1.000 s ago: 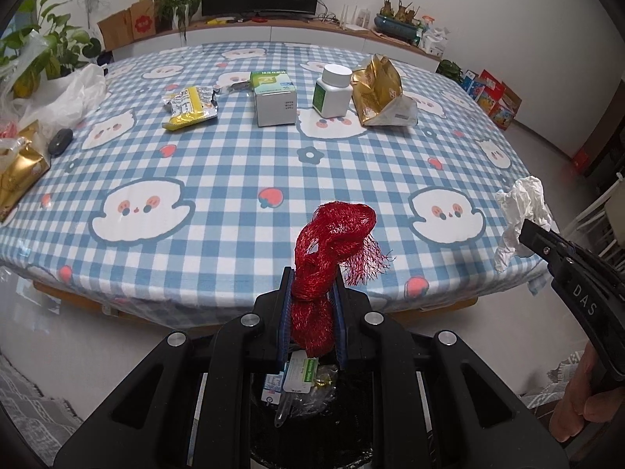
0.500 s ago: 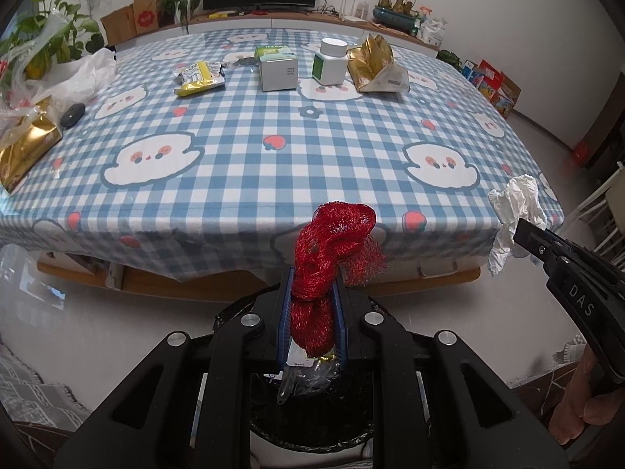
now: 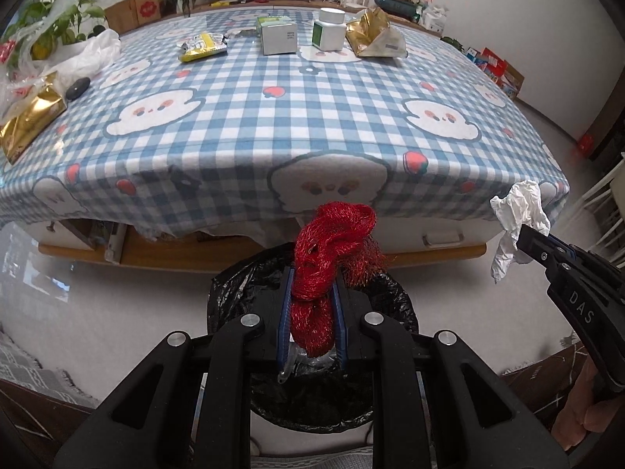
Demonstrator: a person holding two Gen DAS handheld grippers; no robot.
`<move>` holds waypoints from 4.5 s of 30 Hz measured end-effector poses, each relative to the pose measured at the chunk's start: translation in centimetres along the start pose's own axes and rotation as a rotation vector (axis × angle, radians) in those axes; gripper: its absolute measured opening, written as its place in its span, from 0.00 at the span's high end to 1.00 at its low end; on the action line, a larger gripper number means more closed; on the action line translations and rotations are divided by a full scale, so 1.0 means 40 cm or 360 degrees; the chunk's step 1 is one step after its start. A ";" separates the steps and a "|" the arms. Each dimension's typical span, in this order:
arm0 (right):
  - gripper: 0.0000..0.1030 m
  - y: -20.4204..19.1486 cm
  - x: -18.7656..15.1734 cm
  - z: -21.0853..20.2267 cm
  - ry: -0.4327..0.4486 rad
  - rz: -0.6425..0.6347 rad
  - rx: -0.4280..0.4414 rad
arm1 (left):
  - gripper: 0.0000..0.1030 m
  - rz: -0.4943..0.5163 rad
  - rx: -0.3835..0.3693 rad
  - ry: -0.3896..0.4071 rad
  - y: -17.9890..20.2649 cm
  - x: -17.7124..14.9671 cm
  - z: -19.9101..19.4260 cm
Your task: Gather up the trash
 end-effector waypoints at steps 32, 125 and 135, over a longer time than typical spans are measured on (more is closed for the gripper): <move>0.92 0.055 -0.153 0.177 -0.0244 0.0086 -0.0110 | 0.84 0.0005 -0.0008 -0.0143 0.021 -0.120 0.186; 0.11 -0.208 -0.076 0.081 0.0074 -0.0126 0.0007 | 0.06 -0.0176 0.0165 0.0086 -0.286 -0.043 0.035; 0.08 -0.195 0.020 -0.044 0.0262 -0.0166 0.0023 | 0.06 -0.0236 0.0103 0.0181 -0.292 0.014 -0.066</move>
Point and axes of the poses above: each gripper's, at about its wrist camera, not at the fingertips, and z roughly the way its jaws point, y to its right, x to its top, the point moved 2 cm from there along z, roughly the way its jaws point, and after that the axes turned 9 degrees about x, right-handed, at the moved point
